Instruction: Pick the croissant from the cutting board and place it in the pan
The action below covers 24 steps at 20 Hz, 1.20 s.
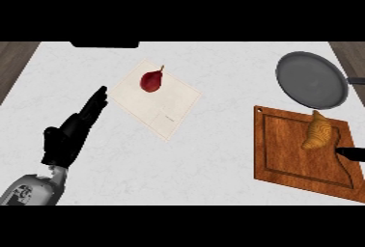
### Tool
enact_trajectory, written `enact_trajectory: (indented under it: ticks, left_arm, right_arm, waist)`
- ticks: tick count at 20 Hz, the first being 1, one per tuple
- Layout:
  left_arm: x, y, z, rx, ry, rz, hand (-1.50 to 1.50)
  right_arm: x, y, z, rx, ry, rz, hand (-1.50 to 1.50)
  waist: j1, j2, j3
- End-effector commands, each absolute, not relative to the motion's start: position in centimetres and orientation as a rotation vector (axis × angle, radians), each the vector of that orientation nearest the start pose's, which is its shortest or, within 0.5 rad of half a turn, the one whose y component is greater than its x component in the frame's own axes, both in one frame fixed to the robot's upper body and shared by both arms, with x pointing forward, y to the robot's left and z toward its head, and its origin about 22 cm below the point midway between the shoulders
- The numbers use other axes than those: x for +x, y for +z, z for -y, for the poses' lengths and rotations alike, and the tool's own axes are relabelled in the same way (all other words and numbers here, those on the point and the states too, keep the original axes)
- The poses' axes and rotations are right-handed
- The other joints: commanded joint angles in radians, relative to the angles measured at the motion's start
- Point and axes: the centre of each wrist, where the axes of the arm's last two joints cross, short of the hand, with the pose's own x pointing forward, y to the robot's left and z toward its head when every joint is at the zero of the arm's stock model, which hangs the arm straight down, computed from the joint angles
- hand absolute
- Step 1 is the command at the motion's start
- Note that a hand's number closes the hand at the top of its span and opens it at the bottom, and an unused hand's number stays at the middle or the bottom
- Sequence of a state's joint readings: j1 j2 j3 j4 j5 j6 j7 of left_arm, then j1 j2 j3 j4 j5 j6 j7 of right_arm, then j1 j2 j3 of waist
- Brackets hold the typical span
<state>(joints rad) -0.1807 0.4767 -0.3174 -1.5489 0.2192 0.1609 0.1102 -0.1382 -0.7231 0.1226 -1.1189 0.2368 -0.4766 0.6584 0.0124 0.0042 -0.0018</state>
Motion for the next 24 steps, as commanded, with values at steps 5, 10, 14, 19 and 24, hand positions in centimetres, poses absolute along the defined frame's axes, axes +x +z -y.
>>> enact_trajectory:
  ticks: [5, 10, 14, 19, 24]
  left_arm:
    - [27.3, 4.8, -25.5, 0.079, -0.374, 1.501, 0.00]
    - [27.7, 4.6, -23.5, 0.051, -0.374, 1.511, 0.00]
    - [28.6, 4.6, -24.4, 0.067, -0.370, 1.500, 0.00]
    - [28.1, 4.0, -23.2, 0.060, -0.360, 1.509, 0.00]
    - [27.6, 6.4, -24.3, 0.072, -0.368, 1.509, 0.00]
  right_arm:
    - [31.2, 6.7, 40.6, -1.052, 0.329, 0.301, -1.50]
    - [34.9, 9.0, 39.1, -0.826, 0.436, 0.147, -1.50]
    - [37.3, 9.9, 38.7, -0.709, 0.464, 0.086, -1.50]
    - [38.7, 7.7, 37.2, -0.714, 0.475, -0.012, -1.50]
    - [40.2, 7.5, 35.9, -0.749, 0.484, -0.053, -1.50]
  waist:
    - [0.034, 0.003, 0.000]
    - [0.037, 0.006, 0.001]
    - [0.024, 0.007, 0.001]
    - [0.017, 0.005, 0.002]
    - [0.018, 0.000, 0.002]
